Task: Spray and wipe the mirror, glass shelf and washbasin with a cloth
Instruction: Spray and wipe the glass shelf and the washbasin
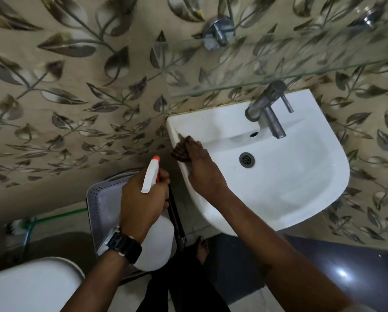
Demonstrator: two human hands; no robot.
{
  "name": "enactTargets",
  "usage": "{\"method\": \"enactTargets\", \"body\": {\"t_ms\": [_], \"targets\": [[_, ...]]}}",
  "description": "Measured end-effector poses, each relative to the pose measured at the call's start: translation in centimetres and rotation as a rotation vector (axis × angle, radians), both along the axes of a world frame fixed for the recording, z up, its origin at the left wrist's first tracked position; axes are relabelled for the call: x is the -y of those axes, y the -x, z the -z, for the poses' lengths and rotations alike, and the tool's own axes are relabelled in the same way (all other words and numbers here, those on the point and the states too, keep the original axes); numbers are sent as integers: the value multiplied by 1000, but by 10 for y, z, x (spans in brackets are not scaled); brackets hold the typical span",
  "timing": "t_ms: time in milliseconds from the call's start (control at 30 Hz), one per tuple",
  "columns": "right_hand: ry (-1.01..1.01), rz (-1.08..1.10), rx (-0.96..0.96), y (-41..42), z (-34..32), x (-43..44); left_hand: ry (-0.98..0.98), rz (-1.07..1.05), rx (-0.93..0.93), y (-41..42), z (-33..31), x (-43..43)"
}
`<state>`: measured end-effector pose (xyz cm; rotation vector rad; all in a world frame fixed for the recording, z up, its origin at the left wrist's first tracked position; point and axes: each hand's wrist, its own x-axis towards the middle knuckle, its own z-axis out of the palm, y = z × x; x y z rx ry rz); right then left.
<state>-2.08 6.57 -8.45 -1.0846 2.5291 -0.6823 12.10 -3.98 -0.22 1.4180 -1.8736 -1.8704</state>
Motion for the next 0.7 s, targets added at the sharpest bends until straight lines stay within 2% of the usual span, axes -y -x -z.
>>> {"method": "enactTargets", "body": {"t_ms": [133, 233, 367, 467, 567, 700], "targets": [[-13, 125, 1, 24, -8, 41, 38, 16, 13, -2, -1, -4], [-25, 120, 34, 16, -12, 75, 62, 12, 10, -2, 0, -5], [16, -1, 37, -40, -9, 26, 93, 49, 7, -2, -5, -5], [73, 130, 80, -65, -4, -23, 121, 74, 22, -1, -9, -5], [64, 325, 172, -47, -2, -15, 67, 52, -1, 1, -4, -7], [100, 267, 71, -38, 11, 9, 39, 33, -11, 3, 3, -13]]}}
